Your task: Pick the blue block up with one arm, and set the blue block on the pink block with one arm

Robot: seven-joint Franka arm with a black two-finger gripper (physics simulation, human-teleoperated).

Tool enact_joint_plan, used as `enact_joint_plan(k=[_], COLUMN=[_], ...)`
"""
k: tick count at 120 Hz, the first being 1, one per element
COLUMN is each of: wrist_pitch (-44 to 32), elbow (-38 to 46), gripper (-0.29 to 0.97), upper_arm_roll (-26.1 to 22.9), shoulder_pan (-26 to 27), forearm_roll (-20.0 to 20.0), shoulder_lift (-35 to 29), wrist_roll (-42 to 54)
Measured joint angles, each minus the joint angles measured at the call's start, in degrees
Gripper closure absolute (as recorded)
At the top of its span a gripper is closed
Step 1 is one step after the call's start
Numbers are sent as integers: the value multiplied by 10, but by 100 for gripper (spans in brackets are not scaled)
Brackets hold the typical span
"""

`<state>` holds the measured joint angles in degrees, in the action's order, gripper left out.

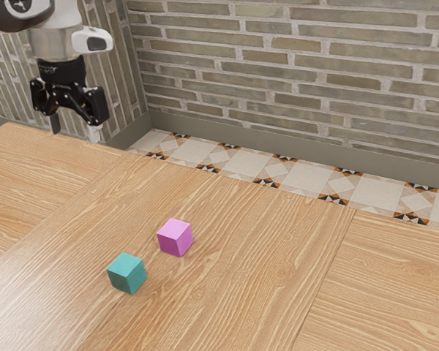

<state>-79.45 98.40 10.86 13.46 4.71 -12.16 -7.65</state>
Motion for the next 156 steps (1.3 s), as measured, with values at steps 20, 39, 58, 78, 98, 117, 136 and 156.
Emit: enact_joint_plan(k=[20,39,58,78,98,117,136,156], wrist_pitch=[-37,-58,-195,-338,-449,-522,-556,-572], elbow=[0,16,215,319,422,492,499,499], gripper=[0,0,0,0,0,0,0,0], upper_arm_roll=[-5,-9,-9,-8,-8,-8,-8,-9], shoulder_pan=[8,35,35,17,1,-2,-11,-21], forearm_roll=[-5,8,10,-10,-33,-32,-32,-33], shoulder_lift=[10,5,-22,-21,-32,-71,-61,-35], wrist_roll=[-8,-25,-32,-43,-55,-63,-68,-69])
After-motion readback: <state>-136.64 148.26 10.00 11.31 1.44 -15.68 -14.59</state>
